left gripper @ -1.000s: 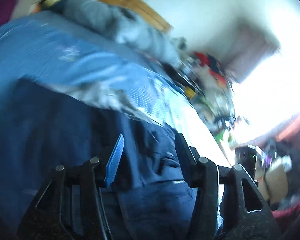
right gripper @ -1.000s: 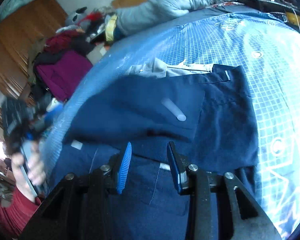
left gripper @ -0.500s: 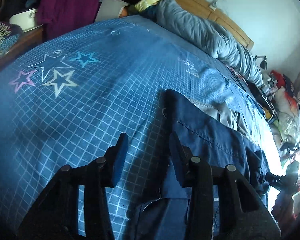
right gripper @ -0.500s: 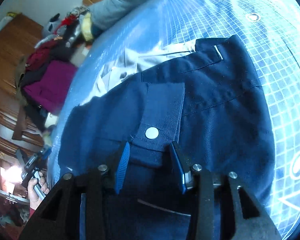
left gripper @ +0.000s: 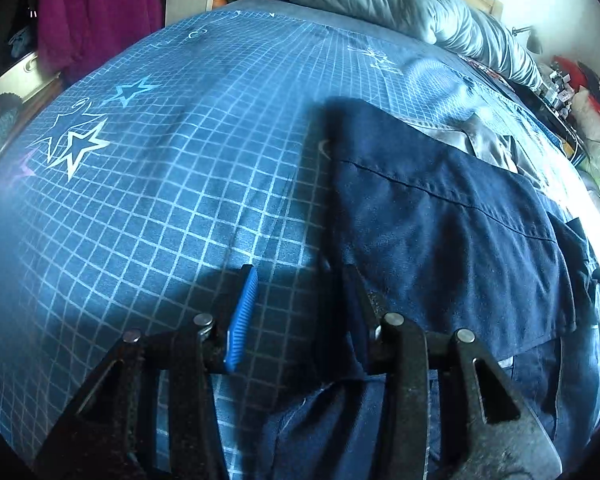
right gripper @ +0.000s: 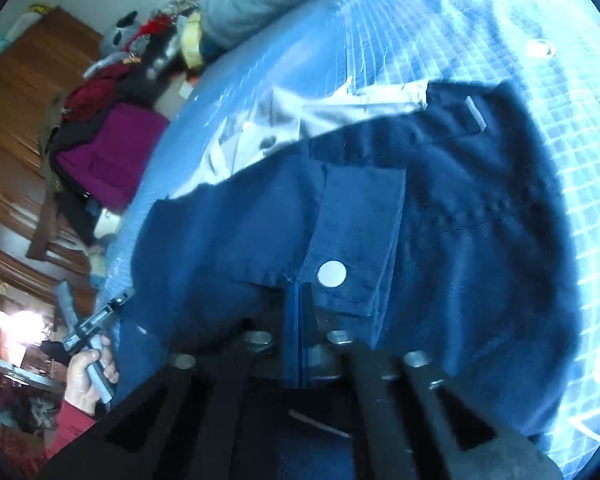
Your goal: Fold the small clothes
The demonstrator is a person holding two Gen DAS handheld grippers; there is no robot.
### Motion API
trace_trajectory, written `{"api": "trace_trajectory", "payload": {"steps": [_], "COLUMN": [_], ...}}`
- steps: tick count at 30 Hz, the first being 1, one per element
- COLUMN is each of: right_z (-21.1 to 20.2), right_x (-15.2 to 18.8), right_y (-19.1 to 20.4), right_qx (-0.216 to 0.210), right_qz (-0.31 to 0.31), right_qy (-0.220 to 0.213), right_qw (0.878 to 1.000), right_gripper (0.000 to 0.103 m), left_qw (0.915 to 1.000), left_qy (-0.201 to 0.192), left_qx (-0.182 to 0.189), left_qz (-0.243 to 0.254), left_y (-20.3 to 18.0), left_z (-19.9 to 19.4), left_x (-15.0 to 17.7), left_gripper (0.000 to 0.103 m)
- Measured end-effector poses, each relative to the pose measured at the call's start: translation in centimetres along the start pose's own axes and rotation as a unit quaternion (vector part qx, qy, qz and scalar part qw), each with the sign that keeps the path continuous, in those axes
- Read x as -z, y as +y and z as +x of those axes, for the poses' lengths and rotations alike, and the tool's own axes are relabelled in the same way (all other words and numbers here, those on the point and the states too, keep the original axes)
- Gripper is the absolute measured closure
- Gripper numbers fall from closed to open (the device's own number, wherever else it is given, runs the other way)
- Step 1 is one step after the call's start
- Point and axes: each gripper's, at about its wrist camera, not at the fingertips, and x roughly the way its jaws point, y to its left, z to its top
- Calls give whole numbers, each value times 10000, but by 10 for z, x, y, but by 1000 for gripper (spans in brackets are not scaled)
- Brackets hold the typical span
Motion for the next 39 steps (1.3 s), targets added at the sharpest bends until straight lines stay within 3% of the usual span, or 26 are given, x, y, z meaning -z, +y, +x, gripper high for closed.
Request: {"api": "trace_trajectory", "payload": {"steps": [3, 6, 10, 15, 18, 20, 21, 26, 28, 30, 32, 34, 35, 37, 39], "right_z": [-15, -24, -19, -12, -2, 1, 0, -29, -24, -8, -16, -31, -38, -47, -49], "right_x": [-1, -4, 0, 3, 0, -3, -4, -13, -14, -5, 2, 4, 5, 7, 9], "right_y": [-4, -31, -41, -28, -18, -15, -15, -13, -26, -34, -36, -34, -32, -30, -26], "right_qx": [224, 380, 40, 106, 240, 286, 205, 410, 475, 494, 545, 594, 572, 555, 495], "right_qz": [-32, 369, 631, 385, 96, 15, 28, -250, -245, -320, -347, -272, -306, -341, -402], "right_qy": [-242, -287, -58, -4, 35, 79, 89, -455, -265, 190, 24, -237, -376, -552, -586], "right_qw": [9995, 9982, 9980, 9992, 9997, 9996, 9997, 9978, 9982, 9981, 9979, 9976, 9972, 9963, 9962], "right_gripper": [102, 101, 65, 62, 64, 90, 97, 98, 99, 98, 98, 81, 81, 81, 81], "left_qw": [10000, 10000, 9998, 9998, 9999, 10000, 10000, 10000, 9999, 9998, 9990, 9962, 9948, 9948, 9967], "left_qy": [13, 9, -46, -60, -61, -61, -60, -69, -66, -54, -89, -317, -435, -619, -515], "left_qx": [-48, -19, 137, 96, 44, 14, -3, 2, -7, -57, -299, -635, -713, -722, -531], "left_qz": [58, 31, -132, -132, -102, -76, -59, -71, -80, -193, -329, -510, -590, -365, 322], "left_y": [-1, 4, 7, 8, 7, 6, 5, 5, 6, 9, 13, 20, 22, 11, -18], "left_z": [-1, 6, 9, 9, 10, 11, 11, 12, 12, 8, -1, -18, -27, -40, -37], "left_x": [1, 1, 2, 1, 1, 0, 0, 0, -1, -1, 0, 2, 3, 6, 9], "left_gripper": [60, 60, 59, 59, 59, 59, 59, 58, 58, 58, 58, 61, 61, 61, 60]}}
